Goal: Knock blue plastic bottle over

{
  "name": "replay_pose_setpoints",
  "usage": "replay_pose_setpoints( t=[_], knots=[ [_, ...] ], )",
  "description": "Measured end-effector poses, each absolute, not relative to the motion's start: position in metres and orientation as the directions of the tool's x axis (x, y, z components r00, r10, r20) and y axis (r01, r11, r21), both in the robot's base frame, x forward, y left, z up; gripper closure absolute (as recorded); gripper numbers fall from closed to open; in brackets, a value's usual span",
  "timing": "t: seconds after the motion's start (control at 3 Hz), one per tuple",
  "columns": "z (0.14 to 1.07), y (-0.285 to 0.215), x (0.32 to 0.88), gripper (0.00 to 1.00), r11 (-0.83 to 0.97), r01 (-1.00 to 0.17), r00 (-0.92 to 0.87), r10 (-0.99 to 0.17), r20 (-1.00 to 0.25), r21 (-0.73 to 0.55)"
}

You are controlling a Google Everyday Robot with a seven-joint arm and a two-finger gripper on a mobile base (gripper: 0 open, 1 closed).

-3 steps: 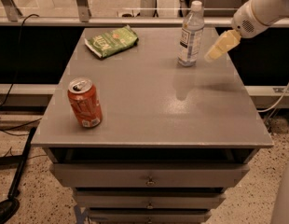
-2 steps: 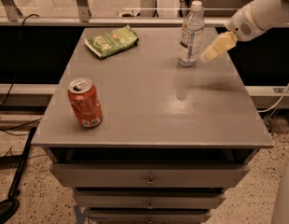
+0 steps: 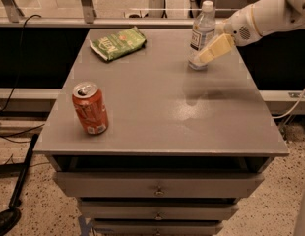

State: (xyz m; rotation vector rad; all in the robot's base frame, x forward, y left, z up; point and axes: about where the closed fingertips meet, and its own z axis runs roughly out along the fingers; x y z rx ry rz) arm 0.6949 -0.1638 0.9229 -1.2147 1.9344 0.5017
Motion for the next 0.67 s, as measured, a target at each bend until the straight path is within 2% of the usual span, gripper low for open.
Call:
replay_pose_setpoints(
  t=[0.67],
  knots=[
    [0.952,-0.101,0.666,0.00,0.316,-0.946,-0.118,-0.550,-0.827,-0.075]
  ],
)
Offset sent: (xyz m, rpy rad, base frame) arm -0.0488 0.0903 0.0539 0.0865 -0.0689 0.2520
